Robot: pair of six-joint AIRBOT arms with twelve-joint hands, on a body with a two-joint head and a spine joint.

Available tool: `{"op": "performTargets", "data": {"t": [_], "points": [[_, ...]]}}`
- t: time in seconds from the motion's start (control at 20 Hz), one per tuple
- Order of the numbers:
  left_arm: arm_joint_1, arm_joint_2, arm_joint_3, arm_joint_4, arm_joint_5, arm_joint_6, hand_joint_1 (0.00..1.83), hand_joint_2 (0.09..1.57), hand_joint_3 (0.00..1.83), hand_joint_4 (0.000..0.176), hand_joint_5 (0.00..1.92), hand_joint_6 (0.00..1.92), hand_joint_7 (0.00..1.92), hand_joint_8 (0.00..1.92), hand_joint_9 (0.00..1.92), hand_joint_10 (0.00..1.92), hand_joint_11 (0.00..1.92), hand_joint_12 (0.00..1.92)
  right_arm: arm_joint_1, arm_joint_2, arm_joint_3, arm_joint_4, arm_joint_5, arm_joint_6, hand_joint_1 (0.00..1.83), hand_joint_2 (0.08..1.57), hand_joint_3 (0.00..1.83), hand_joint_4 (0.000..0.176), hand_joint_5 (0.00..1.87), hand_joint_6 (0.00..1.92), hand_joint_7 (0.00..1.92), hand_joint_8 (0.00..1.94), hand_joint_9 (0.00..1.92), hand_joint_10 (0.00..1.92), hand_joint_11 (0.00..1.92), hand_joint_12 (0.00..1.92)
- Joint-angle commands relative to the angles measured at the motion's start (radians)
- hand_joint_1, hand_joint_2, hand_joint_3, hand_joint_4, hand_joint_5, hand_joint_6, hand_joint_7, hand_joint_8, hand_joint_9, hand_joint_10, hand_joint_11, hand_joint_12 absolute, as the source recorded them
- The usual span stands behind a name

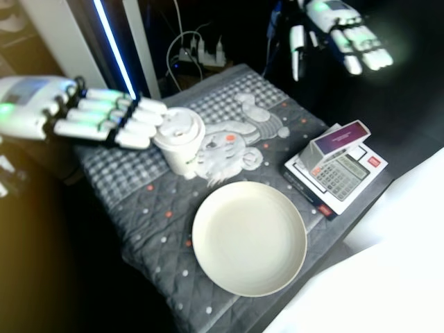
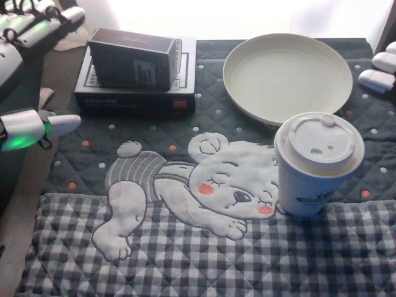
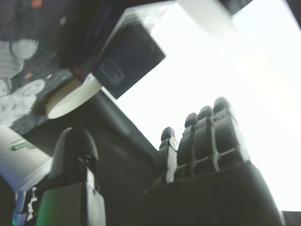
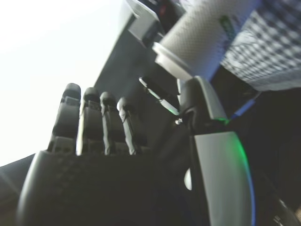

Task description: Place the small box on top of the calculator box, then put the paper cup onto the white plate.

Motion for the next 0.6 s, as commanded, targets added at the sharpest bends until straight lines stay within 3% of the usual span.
{"op": "performTargets", "data": {"t": [0.0, 0.05, 0.1, 0.15, 0.2, 0.25, 0.3, 0.35, 0.4, 0.45, 0.5, 0.55], "points": [[-0.003, 0.011, 0.004, 0.008, -0.129, 0.002, 0.69, 1.08, 0.02, 0.163, 0.0, 0.0, 0.0, 0.0, 0.0, 0.0, 0.0, 0.0, 0.01, -0.004, 0.009, 0.005, 0.114, 0.012, 0.92, 1.06, 0.0, 0.102, 0.0, 0.0, 0.0, 0.0, 0.04, 0.04, 0.0, 0.64], [0.007, 0.011, 0.004, -0.001, -0.132, 0.002, 0.69, 1.08, 0.02, 0.162, 0.0, 0.0, 0.0, 0.0, 0.0, 0.0, 0.0, 0.0, 0.01, -0.014, 0.014, -0.009, 0.097, 0.015, 0.87, 1.05, 0.0, 0.087, 0.0, 0.0, 0.0, 0.0, 0.02, 0.05, 0.0, 0.88], [0.018, 0.011, 0.004, -0.009, -0.138, 0.002, 0.69, 1.08, 0.02, 0.145, 0.0, 0.0, 0.0, 0.0, 0.0, 0.0, 0.0, 0.0, 0.011, -0.026, 0.023, -0.016, 0.083, 0.015, 0.86, 1.03, 0.0, 0.089, 0.0, 0.0, 0.0, 0.0, 0.0, 0.01, 0.0, 0.93], [0.021, 0.007, 0.005, -0.011, -0.138, 0.002, 0.73, 1.09, 0.02, 0.122, 0.0, 0.0, 0.0, 0.0, 0.0, 0.0, 0.0, 0.0, 0.013, -0.034, 0.03, -0.018, 0.075, 0.015, 0.82, 1.04, 0.0, 0.064, 0.0, 0.0, 0.0, 0.0, 0.0, 0.0, 0.0, 1.32], [0.02, 0.004, 0.006, -0.011, -0.137, 0.002, 0.74, 1.09, 0.02, 0.1, 0.0, 0.0, 0.0, 0.0, 0.0, 0.0, 0.0, 0.0, 0.014, -0.038, 0.033, -0.018, 0.07, 0.016, 0.85, 1.02, 0.0, 0.057, 0.0, 0.0, 0.0, 0.0, 0.01, 0.01, 0.0, 1.78], [0.02, 0.002, 0.007, -0.012, -0.137, 0.002, 0.73, 1.09, 0.01, 0.095, 0.0, 0.0, 0.0, 0.0, 0.0, 0.0, 0.0, 0.0, 0.016, -0.042, 0.038, -0.02, 0.058, 0.024, 0.88, 1.02, 0.0, 0.086, 0.0, 0.0, 0.0, 0.0, 0.0, 0.0, 0.0, 1.89], [0.02, 0.001, 0.008, -0.015, -0.135, 0.002, 0.74, 1.1, 0.01, 0.111, 0.0, 0.0, 0.0, 0.0, 0.0, 0.0, 0.0, 0.0, 0.022, -0.048, 0.043, -0.028, 0.05, 0.029, 0.91, 0.97, 0.0, 0.039, 0.0, 0.0, 0.0, 0.0, 0.0, 0.0, 0.0, 1.92], [0.022, -0.001, 0.009, -0.019, -0.134, 0.002, 0.75, 1.08, 0.01, 0.121, 0.0, 0.0, 0.0, 0.0, 0.0, 0.0, 0.0, 0.0, 0.03, -0.051, 0.046, -0.03, 0.049, 0.029, 0.88, 0.94, 0.0, 0.03, 0.0, 0.0, 0.0, 0.0, 0.0, 0.0, 0.0, 1.92], [0.027, 0.0, 0.009, -0.024, -0.136, 0.002, 0.73, 1.08, 0.01, 0.12, 0.0, 0.0, 0.0, 0.0, 0.0, 0.0, 0.0, 0.0, 0.046, -0.058, 0.051, -0.036, 0.048, 0.029, 0.87, 0.96, 0.0, 0.0, 0.0, 0.0, 0.0, 0.0, 0.0, 0.0, 0.0, 1.92], [0.033, 0.001, 0.009, -0.028, -0.139, 0.002, 0.73, 1.09, 0.01, 0.107, 0.0, 0.0, 0.0, 0.0, 0.0, 0.0, 0.0, 0.0, 0.065, -0.064, 0.056, -0.043, 0.038, 0.029, 0.87, 0.96, 0.0, 0.015, 0.0, 0.0, 0.0, 0.0, 0.0, 0.0, 0.0, 1.92], [0.039, 0.003, 0.008, -0.032, -0.143, 0.002, 0.72, 1.08, 0.0, 0.111, 0.0, 0.0, 0.0, 0.0, 0.0, 0.0, 0.0, 0.0, 0.117, -0.077, 0.063, -0.07, -0.005, 0.029, 0.9, 0.95, 0.0, 0.032, 0.0, 0.0, 0.0, 0.0, 0.0, 0.0, 0.0, 1.92], [0.044, 0.005, 0.007, -0.034, -0.149, 0.002, 0.72, 1.09, 0.01, 0.104, 0.0, 0.0, 0.0, 0.0, 0.0, 0.0, 0.0, 0.0, 0.155, -0.089, 0.07, -0.09, -0.039, 0.029, 0.94, 0.92, 0.0, 0.059, 0.0, 0.0, 0.0, 0.0, 0.0, 0.0, 0.0, 1.92]]}}
